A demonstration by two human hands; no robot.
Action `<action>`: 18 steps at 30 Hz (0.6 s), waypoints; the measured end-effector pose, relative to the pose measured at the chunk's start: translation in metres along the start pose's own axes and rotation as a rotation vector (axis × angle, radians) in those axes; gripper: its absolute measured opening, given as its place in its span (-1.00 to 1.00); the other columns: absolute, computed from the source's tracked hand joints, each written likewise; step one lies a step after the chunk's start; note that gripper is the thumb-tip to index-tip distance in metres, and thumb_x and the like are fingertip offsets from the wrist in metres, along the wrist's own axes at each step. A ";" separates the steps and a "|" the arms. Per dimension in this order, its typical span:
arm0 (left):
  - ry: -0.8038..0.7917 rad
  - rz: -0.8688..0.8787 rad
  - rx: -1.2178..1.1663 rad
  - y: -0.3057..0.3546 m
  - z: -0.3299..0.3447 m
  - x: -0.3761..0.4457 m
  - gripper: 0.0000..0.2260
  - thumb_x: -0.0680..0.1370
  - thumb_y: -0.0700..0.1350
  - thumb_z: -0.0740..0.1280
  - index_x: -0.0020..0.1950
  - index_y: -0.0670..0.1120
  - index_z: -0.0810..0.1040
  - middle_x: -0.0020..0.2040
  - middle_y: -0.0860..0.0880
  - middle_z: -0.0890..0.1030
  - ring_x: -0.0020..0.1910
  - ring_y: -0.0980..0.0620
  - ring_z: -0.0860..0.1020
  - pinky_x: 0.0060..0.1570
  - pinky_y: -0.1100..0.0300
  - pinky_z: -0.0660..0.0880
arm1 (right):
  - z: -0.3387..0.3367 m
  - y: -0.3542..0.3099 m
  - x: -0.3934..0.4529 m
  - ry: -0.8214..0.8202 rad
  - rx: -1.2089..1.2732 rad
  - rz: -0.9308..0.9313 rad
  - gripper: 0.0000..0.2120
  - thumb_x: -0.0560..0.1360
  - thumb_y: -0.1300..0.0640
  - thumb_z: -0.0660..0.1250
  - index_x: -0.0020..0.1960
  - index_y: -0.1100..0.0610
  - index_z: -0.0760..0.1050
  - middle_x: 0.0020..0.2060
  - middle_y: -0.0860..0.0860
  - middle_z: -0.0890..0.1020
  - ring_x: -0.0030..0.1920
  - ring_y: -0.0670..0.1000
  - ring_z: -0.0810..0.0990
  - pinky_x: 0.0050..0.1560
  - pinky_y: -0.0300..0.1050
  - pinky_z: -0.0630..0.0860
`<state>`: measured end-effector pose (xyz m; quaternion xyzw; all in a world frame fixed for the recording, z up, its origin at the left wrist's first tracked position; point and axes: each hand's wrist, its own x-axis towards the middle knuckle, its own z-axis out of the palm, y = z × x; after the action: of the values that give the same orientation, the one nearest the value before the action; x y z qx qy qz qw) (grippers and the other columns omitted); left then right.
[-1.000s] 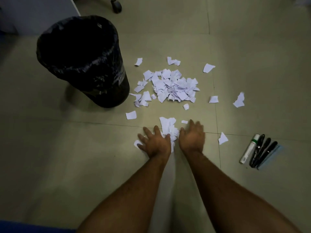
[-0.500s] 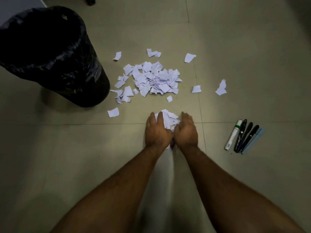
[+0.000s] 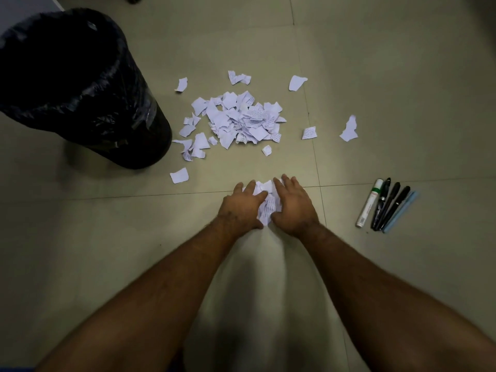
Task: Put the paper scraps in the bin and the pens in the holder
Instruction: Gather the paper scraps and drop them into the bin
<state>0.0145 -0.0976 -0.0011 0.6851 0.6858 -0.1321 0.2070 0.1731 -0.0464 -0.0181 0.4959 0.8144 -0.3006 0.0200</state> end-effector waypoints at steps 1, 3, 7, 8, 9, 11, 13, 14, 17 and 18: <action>0.035 0.014 -0.025 -0.003 -0.001 -0.001 -0.28 0.45 0.24 0.37 0.54 0.13 0.19 0.55 -0.07 0.19 0.48 -0.19 0.23 0.26 -0.06 0.46 | 0.002 -0.003 0.002 -0.017 -0.034 -0.032 -0.16 0.43 -0.13 0.37 0.58 0.11 0.10 0.57 0.16 0.12 0.57 0.23 0.03 0.53 0.06 0.04; 0.077 0.039 -0.080 -0.011 -0.004 -0.004 -0.36 0.49 0.21 0.34 0.53 0.10 0.26 0.50 -0.08 0.30 0.41 -0.15 0.34 0.25 -0.01 0.46 | 0.005 -0.009 0.007 -0.056 -0.085 -0.091 -0.10 0.39 -0.23 0.40 0.58 0.07 0.10 0.58 0.16 0.09 0.57 0.25 0.01 0.52 0.10 0.03; 0.236 -0.056 -0.179 -0.019 0.004 -0.008 -0.34 0.35 0.26 0.40 0.37 -0.01 0.40 0.23 -0.06 0.49 0.16 -0.13 0.51 0.01 -0.04 0.57 | 0.005 -0.011 0.015 -0.124 -0.144 -0.130 -0.02 0.35 -0.22 0.44 0.60 0.06 0.03 0.58 0.17 0.02 0.57 0.27 -0.03 0.53 0.13 0.03; 0.221 -0.074 -0.127 -0.018 0.006 -0.008 -0.26 0.30 0.30 0.42 0.39 0.00 0.36 0.21 -0.05 0.49 0.13 -0.11 0.51 -0.04 -0.02 0.58 | 0.004 -0.011 0.014 -0.131 -0.170 -0.135 -0.01 0.35 -0.23 0.44 0.60 0.06 0.02 0.58 0.17 0.01 0.57 0.27 -0.03 0.53 0.12 0.04; 0.173 -0.086 -0.065 -0.015 0.006 -0.007 -0.14 0.26 0.34 0.44 0.46 0.03 0.28 0.24 -0.05 0.46 0.15 -0.11 0.49 -0.05 0.00 0.58 | 0.003 -0.013 0.015 -0.138 -0.187 -0.134 -0.01 0.36 -0.24 0.43 0.60 0.05 0.03 0.59 0.17 0.01 0.57 0.27 -0.03 0.53 0.12 0.06; 0.103 -0.122 0.011 -0.009 0.004 -0.005 -0.06 0.27 0.36 0.45 0.54 0.08 0.16 0.32 -0.09 0.41 0.21 -0.12 0.44 -0.03 0.03 0.54 | 0.001 -0.018 0.014 -0.153 -0.177 -0.101 -0.07 0.38 -0.27 0.41 0.59 0.01 0.07 0.59 0.15 0.03 0.57 0.26 -0.02 0.50 0.12 0.14; 0.087 -0.164 -0.020 0.000 -0.003 -0.005 -0.18 0.36 0.30 0.44 0.53 0.09 0.20 0.33 -0.11 0.39 0.23 -0.14 0.42 -0.01 0.05 0.52 | -0.001 -0.024 0.012 -0.118 -0.157 -0.055 -0.22 0.44 -0.24 0.36 0.56 -0.02 0.18 0.58 0.12 0.10 0.56 0.23 0.05 0.45 0.09 0.24; 0.088 -0.177 -0.046 0.004 -0.005 -0.004 -0.27 0.40 0.24 0.44 0.49 0.08 0.26 0.31 -0.11 0.40 0.23 -0.14 0.42 -0.01 0.05 0.52 | 0.000 -0.025 0.009 -0.065 -0.154 -0.039 -0.33 0.48 -0.19 0.34 0.51 -0.01 0.27 0.56 0.13 0.18 0.53 0.23 0.14 0.40 0.07 0.29; 0.152 -0.211 -0.056 0.013 -0.005 -0.006 -0.57 0.51 0.05 0.39 0.35 0.04 0.43 0.26 -0.09 0.44 0.20 -0.11 0.44 -0.07 0.10 0.50 | 0.007 -0.028 0.002 0.129 -0.162 -0.018 -0.63 0.54 -0.02 0.27 0.32 0.02 0.51 0.33 0.12 0.46 0.25 0.19 0.43 0.16 -0.01 0.43; 0.170 -0.220 -0.067 0.014 -0.005 -0.007 -0.63 0.53 -0.01 0.37 0.32 0.04 0.47 0.24 -0.08 0.45 0.19 -0.11 0.46 -0.09 0.12 0.49 | 0.010 -0.030 0.001 0.165 -0.150 -0.010 -0.68 0.55 0.02 0.25 0.27 0.03 0.54 0.24 0.11 0.51 0.17 0.17 0.47 0.09 -0.01 0.45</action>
<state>0.0273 -0.1009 0.0073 0.6070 0.7760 -0.0725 0.1553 0.1456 -0.0606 -0.0127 0.5119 0.8360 -0.1974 -0.0115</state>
